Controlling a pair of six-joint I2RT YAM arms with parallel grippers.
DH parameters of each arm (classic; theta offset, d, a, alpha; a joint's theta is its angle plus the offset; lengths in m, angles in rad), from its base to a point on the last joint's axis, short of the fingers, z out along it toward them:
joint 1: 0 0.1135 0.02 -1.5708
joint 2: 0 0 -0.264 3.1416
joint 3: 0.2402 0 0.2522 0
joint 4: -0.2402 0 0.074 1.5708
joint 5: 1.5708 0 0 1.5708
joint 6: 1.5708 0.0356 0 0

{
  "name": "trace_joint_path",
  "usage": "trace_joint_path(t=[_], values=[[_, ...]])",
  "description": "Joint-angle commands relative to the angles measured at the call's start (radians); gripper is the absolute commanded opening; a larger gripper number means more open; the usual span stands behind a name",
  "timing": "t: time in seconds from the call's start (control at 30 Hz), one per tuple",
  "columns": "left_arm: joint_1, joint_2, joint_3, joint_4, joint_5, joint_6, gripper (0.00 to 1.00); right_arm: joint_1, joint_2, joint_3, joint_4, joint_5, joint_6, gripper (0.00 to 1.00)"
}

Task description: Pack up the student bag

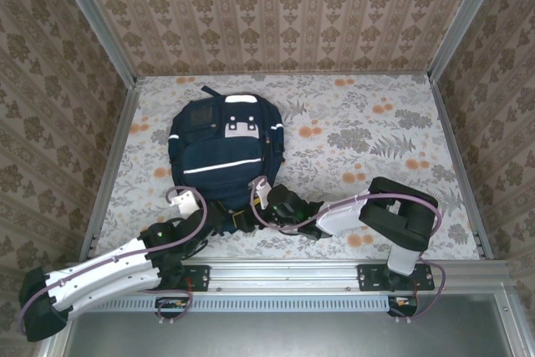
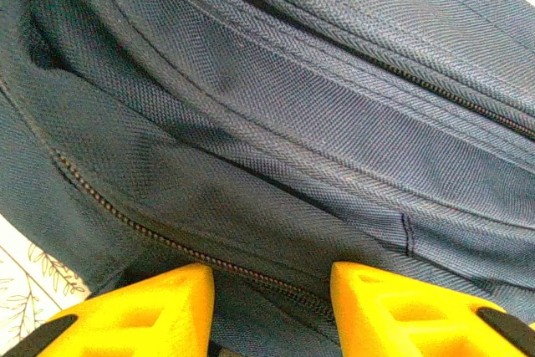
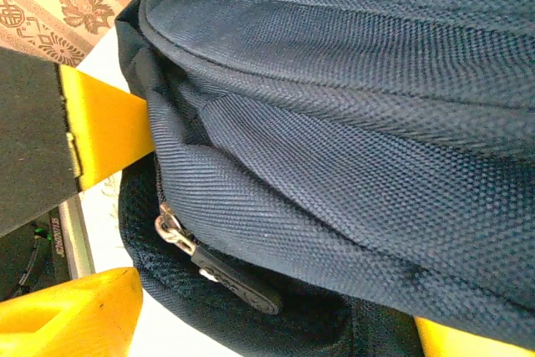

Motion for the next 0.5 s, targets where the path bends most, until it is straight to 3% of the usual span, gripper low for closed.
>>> trace_joint_path(t=[0.0,0.2,0.47], values=[[0.008,-0.006,-0.014,0.015,-0.023,0.012,0.43,0.037,0.016,0.003,0.045,-0.009,0.038,0.83],[0.010,-0.007,-0.019,0.018,-0.020,0.011,0.43,0.060,0.016,0.001,0.061,0.006,0.071,0.83],[0.009,-0.008,-0.024,0.021,-0.028,0.011,0.41,0.112,-0.106,-0.044,-0.038,0.198,0.079,0.84]])
